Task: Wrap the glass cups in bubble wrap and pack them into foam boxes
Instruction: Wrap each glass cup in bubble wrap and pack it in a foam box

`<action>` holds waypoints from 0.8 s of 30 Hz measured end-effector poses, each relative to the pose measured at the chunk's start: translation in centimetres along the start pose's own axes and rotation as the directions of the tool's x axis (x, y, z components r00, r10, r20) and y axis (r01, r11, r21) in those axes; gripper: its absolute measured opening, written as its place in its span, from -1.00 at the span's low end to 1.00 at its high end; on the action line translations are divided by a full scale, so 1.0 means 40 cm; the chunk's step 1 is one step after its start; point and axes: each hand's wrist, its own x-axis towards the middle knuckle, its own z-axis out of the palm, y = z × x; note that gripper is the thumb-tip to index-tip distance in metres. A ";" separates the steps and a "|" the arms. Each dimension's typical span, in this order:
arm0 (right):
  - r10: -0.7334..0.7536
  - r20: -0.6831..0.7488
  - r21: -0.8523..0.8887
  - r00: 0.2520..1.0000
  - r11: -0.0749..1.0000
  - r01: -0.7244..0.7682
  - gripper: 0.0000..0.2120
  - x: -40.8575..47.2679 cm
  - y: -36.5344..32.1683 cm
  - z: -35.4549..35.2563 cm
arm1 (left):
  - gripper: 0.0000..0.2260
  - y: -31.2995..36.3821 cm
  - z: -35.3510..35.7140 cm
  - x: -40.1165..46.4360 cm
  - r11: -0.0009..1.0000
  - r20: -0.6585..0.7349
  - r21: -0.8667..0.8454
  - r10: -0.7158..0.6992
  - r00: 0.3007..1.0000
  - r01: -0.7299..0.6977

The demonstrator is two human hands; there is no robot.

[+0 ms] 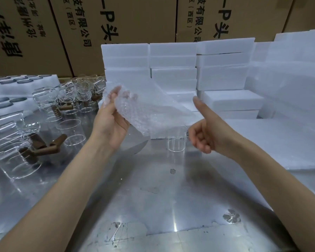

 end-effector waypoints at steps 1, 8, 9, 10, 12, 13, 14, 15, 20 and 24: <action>0.028 0.134 0.016 0.991 0.999 -0.031 -0.15 -0.002 0.000 0.004 | -0.78 0.000 -0.006 0.004 1.000 -0.022 -0.006 -0.005 1.000 0.005; -0.150 0.091 0.441 0.984 0.892 0.096 -0.80 0.016 0.026 0.057 | -0.75 -0.030 -0.023 0.009 0.980 -0.052 0.185 -0.070 0.996 0.078; -0.157 0.023 0.436 0.987 0.891 0.132 -0.83 0.020 0.029 0.058 | -0.76 -0.032 -0.025 0.010 0.968 -0.101 0.235 -0.068 0.993 0.090; -0.166 -0.033 0.414 0.986 0.895 0.165 -0.85 0.024 0.032 0.059 | -0.77 -0.033 -0.028 0.011 0.944 -0.171 0.316 -0.040 0.984 0.093; -0.173 -0.137 0.334 0.975 0.919 0.210 -0.85 0.026 0.038 0.062 | -0.66 -0.038 -0.039 0.008 0.828 -0.312 0.554 0.107 0.944 0.090; -0.176 -0.192 0.277 0.965 0.934 0.226 -0.82 0.026 0.042 0.065 | -0.60 -0.040 -0.041 0.003 0.721 -0.330 0.689 0.229 0.916 0.069; -0.189 -0.244 0.211 0.951 0.947 0.243 -0.80 0.026 0.046 0.069 | -0.56 -0.039 -0.039 -0.005 0.587 -0.280 0.810 0.369 0.886 0.011; -0.206 -0.288 0.155 0.935 0.954 0.258 -0.76 0.027 0.049 0.076 | -0.56 -0.035 -0.032 -0.016 0.438 -0.158 0.895 0.493 0.856 -0.088; -0.285 -0.423 0.062 0.860 0.938 0.342 -0.65 0.035 0.059 0.099 | -0.60 -0.054 0.040 -0.085 0.077 0.494 0.842 0.287 0.821 -0.534; -0.316 -0.404 0.112 0.858 0.914 0.389 -0.64 0.039 0.063 0.104 | -0.48 -0.111 0.060 -0.110 -0.174 0.445 0.886 0.057 0.894 -0.430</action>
